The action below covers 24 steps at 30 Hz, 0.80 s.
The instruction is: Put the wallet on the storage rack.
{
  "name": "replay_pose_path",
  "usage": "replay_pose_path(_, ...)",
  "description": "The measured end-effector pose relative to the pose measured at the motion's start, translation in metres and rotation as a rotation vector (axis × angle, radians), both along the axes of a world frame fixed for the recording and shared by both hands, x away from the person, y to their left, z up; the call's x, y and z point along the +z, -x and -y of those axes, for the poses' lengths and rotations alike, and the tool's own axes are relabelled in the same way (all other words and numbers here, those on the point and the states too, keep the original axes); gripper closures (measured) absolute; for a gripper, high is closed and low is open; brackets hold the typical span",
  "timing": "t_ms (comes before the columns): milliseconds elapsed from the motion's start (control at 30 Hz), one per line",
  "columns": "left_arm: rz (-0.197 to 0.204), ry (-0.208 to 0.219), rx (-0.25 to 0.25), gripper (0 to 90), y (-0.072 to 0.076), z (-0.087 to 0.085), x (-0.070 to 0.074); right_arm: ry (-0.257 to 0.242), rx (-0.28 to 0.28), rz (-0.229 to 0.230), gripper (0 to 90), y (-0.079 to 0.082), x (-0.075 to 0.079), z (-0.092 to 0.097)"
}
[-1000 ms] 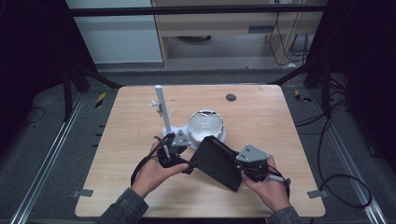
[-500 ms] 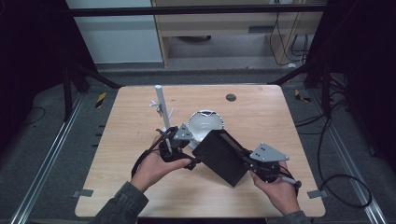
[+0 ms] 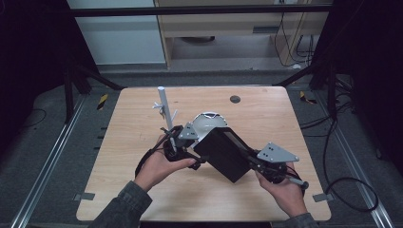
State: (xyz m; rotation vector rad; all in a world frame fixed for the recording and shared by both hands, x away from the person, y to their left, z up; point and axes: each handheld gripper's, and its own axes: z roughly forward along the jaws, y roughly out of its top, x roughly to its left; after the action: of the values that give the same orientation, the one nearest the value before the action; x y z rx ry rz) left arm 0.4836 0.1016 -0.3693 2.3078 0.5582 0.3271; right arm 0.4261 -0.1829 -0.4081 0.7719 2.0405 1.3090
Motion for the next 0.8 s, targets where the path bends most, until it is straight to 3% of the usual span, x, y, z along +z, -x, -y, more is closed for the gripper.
replay_pose_path(267,-0.008,-0.014,-0.019,15.1,-0.009,0.005,-0.006,-0.003,0.023,0.011,83.9,0.002,0.006,-0.001)
replay_pose_path(467,-0.024,0.001,-0.040,17.3,-0.015,0.012,-0.008,-0.008,0.032,0.016,83.8,0.004,0.008,-0.001)
replay_pose_path(700,-0.051,0.008,-0.073,38.4,-0.020,0.016,-0.006,-0.014,0.034,0.023,83.9,0.004,0.007,0.001)
replay_pose_path(800,-0.054,-0.005,-0.068,57.2,-0.019,0.016,0.001,-0.011,0.035,0.024,83.8,0.004,0.004,0.002)
